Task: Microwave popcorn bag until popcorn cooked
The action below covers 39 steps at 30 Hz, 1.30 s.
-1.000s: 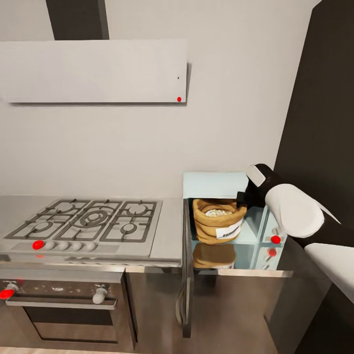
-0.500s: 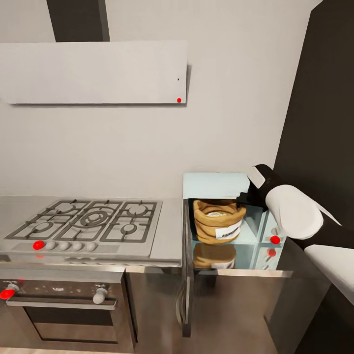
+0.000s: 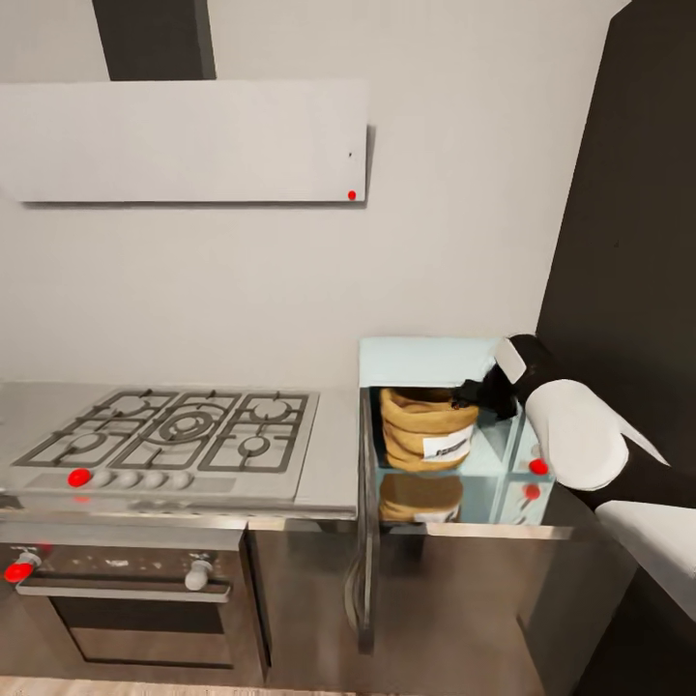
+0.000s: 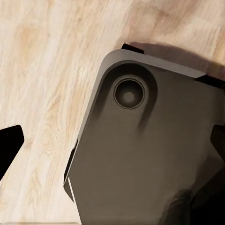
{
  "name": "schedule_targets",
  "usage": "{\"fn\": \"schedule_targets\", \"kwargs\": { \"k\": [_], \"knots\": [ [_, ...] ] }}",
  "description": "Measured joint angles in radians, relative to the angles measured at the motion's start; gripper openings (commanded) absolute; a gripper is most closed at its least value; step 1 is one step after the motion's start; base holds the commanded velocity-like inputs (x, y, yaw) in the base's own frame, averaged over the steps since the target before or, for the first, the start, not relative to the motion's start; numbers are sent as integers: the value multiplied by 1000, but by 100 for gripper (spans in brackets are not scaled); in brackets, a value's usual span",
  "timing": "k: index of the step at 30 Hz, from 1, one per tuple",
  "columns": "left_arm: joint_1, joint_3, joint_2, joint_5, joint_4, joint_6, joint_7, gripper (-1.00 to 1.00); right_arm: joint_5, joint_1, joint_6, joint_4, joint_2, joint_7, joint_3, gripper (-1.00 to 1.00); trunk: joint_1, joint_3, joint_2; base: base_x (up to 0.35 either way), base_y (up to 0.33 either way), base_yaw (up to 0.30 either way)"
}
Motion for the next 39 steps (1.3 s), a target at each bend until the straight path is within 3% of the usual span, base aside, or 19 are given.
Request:
{"fn": "schedule_targets", "kwargs": {
  "k": [2, 7, 10, 13, 17, 20, 22, 23, 24, 27, 28, 30, 31, 34, 36, 39],
  "knots": [
    [0, 0, 0, 0, 0, 0, 0, 100, -30, 1, -1, 66, -1, 76, -6, 100, 0, 0, 0, -331, 0, 0],
    [0, -1, -1, 0, 0, 0, 0, 100, -22, 1, 0, -32, -7, 203, -3, 100, 0, 0, 0, -342, 0, 0],
    [0, -1, -2, 0, 1, 0, 0, 100, -30, 0, -1, -97, -8, 314, -4, 100, 0, 0, 0, -344, 0, 0],
    [0, -1, -2, -1, 2, 0, 0, 100, -25, 0, -1, -163, -44, 413, -2, 100, 0, 0, 0, -344, 0, 0],
    [0, -1, -2, -1, 2, 0, 0, 100, -18, 1, -1, -172, -82, 445, 2, 100, 0, 0, 0, -344, 0, 0],
    [0, -1, -2, -1, 2, 0, 0, 100, -17, 1, -1, -163, -90, 447, 3, 100, 0, 0, 0, -341, 0, 0],
    [0, -1, -1, -1, 2, -1, 0, 100, 16, 15, -1, -157, -92, 446, 5, 100, 0, 0, 0, -228, 0, 0],
    [0, -1, 0, -1, 1, -1, 0, 100, 71, 52, -1, -156, -91, 445, 24, 100, 0, 0, 0, -83, 0, 0],
    [0, -1, 0, -1, 1, 0, 0, 100, 93, 80, -1, -156, -89, 446, 54, 100, 0, 0, 0, -43, 0, 0],
    [0, -1, 0, -1, 0, -1, 0, 100, 116, 198, -1, -155, -76, 447, 228, 100, 0, 0, 0, -13, 0, 0],
    [0, 0, 0, -1, 0, -1, 0, 100, 118, 249, -61, -154, -71, 447, 281, 100, 0, 0, 0, -4, 0, 0],
    [0, 0, 0, 0, 0, -1, 0, 100, 113, 320, -211, -154, -52, 448, 324, 100, 0, 0, 0, -1, 0, 0],
    [0, 0, 0, 0, 0, 0, 0, 100, 113, 365, -378, -154, -17, 440, 339, 100, 0, 0, 0, 0, 0, 0],
    [0, 1, 0, 0, 0, 0, 0, 100, 112, 443, -677, -152, 63, 435, 346, 100, 0, 0, 0, 0, 0, 0],
    [0, 1, 0, 0, 0, 0, 0, 100, 111, 485, -782, -152, 90, 434, 347, 100, 0, 0, 0, 0, 0, 0],
    [0, 1, 0, 0, 0, -1, 0, 100, 108, 515, -855, -151, 126, 439, 348, 100, 0, 0, 0, 0, 0, 0]
  ]
}}
